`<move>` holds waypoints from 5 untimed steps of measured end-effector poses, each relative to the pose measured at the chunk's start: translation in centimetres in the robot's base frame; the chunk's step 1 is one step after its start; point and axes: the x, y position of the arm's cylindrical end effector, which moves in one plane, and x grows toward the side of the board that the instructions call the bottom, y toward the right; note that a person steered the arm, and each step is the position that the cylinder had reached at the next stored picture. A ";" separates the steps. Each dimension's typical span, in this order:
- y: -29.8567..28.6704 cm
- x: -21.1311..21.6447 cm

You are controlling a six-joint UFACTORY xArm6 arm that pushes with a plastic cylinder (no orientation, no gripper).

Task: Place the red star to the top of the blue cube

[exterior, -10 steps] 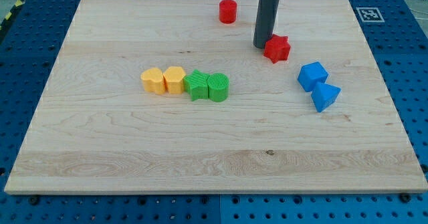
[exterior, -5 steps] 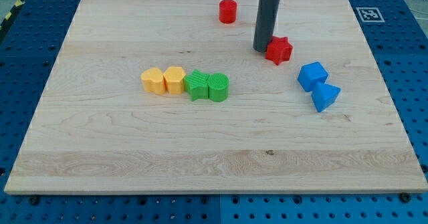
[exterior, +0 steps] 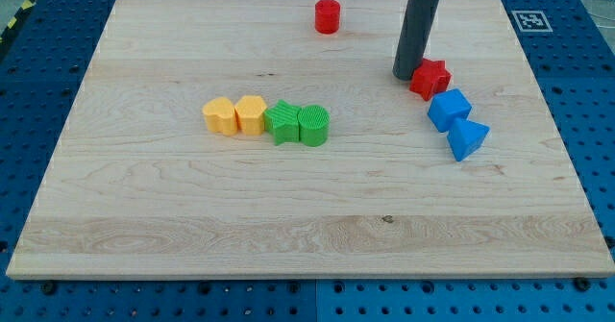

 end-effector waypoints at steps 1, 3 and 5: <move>0.0 0.1; 1.2 1.6; 1.8 2.7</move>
